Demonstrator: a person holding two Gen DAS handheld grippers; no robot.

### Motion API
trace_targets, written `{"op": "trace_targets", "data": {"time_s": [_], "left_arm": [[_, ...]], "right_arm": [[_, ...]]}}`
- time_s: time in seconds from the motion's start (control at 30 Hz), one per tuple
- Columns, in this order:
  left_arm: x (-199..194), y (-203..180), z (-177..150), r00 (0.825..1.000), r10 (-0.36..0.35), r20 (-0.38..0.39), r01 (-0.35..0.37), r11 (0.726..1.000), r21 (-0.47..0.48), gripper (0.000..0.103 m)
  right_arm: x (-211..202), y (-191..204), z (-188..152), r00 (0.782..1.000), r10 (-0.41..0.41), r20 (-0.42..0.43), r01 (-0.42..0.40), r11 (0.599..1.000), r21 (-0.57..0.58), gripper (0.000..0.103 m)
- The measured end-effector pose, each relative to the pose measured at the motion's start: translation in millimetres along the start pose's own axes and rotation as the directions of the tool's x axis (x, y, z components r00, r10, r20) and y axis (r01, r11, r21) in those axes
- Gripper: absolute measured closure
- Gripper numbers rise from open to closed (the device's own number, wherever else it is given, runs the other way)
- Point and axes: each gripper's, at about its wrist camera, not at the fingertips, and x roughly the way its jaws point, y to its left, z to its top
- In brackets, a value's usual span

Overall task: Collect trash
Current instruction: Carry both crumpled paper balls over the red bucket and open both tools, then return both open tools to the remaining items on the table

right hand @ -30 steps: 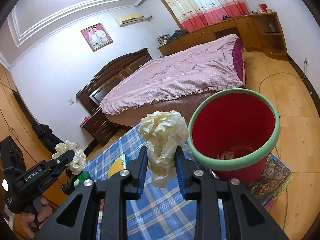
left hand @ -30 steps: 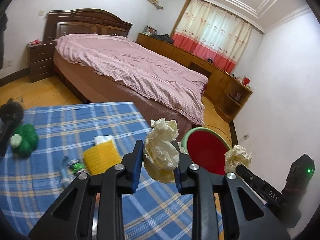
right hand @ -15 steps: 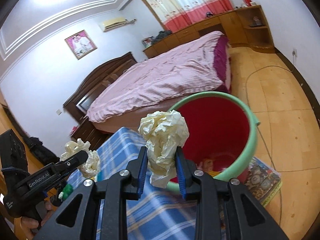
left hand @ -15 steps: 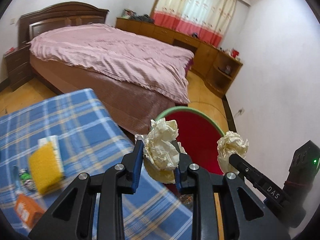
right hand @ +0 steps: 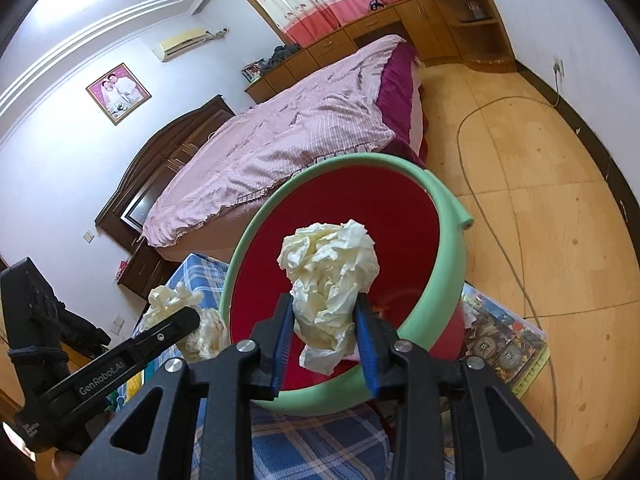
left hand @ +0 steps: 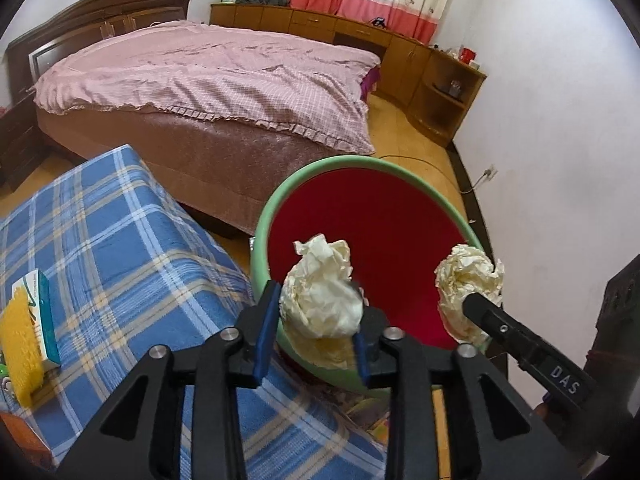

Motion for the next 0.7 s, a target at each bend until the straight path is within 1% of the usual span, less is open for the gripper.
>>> {"op": "trace_targets", "data": {"time_s": [0.07, 0.17, 0.27, 0.33, 0.5, 0.7], "left_arm": [[0.4, 2.0, 0.8, 1.000, 0.001, 0.003, -0.001, 1.000, -0.013, 0.058], [-0.6, 4.2, 0.6, 1.000, 0.007, 0.012, -0.007, 1.000, -0.017, 0.056], [-1.5, 5.6, 0.1, 0.999, 0.042, 0.008, -0.042, 0.999, -0.017, 0.055], [-1.7, 8.1, -0.2, 0.998, 0.063, 0.005, -0.063, 0.998, -0.019, 0.055], [-10.8, 12.3, -2.1, 0.997, 0.072, 0.003, -0.072, 0.997, -0.026, 0.055], [-36.4, 20.6, -5.8, 0.994, 0.105, 0.029, -0.103, 0.994, -0.043, 0.055]], "right_arm": [[2.8, -2.1, 0.4, 1.000, 0.010, -0.004, -0.010, 1.000, 0.009, 0.065], [5.7, -3.3, 0.8, 1.000, 0.015, -0.005, -0.015, 1.000, 0.015, 0.062], [6.3, -1.8, 0.5, 1.000, 0.020, -0.005, -0.020, 1.000, 0.015, 0.057], [4.5, -0.3, 0.7, 1.000, 0.024, -0.002, -0.024, 1.000, 0.006, 0.050], [-1.4, 2.3, 0.1, 0.999, 0.033, 0.015, -0.033, 0.999, 0.000, 0.048], [-5.3, 6.6, -3.0, 0.999, 0.039, 0.000, -0.039, 0.999, -0.006, 0.044]]}}
